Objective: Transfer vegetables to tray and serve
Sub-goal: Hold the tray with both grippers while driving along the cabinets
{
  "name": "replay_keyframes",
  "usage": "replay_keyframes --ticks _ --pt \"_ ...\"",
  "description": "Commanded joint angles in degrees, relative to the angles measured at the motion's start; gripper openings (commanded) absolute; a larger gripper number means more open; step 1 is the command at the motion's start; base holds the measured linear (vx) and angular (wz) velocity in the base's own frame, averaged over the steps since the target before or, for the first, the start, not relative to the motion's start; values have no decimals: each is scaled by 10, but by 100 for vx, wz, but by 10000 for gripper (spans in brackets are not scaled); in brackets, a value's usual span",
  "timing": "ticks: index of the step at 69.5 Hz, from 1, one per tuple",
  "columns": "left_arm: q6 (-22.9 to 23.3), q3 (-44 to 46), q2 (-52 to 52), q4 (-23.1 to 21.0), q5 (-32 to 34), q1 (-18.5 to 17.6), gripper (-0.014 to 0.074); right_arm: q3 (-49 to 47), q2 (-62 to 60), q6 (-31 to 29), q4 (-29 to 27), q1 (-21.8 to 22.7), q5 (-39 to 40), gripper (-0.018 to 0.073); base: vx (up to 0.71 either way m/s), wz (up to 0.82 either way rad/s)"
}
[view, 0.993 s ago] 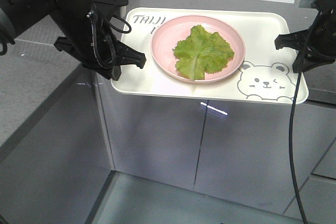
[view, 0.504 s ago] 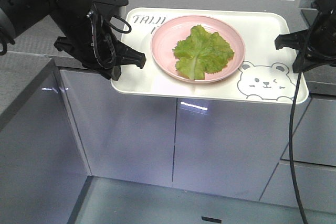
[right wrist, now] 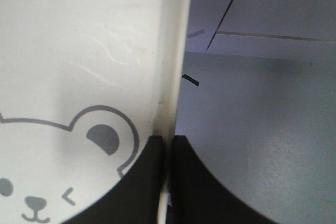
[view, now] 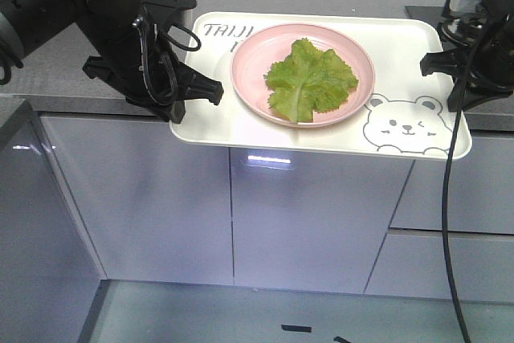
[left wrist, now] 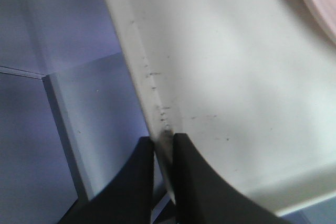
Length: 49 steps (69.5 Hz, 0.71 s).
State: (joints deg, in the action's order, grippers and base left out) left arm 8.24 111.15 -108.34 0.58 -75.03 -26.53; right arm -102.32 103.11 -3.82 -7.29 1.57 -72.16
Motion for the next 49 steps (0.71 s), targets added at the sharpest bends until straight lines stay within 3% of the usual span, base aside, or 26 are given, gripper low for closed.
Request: replay_keyframes --ticks 1,49 --pt "-14 23 36 -45 34 -13 -6 -17 -33 -14 -53 -9 -13 -6 -2 -21" --pt "-14 23 36 -45 34 -13 -6 -17 -33 -14 -53 -9 -13 -6 -2 -19"
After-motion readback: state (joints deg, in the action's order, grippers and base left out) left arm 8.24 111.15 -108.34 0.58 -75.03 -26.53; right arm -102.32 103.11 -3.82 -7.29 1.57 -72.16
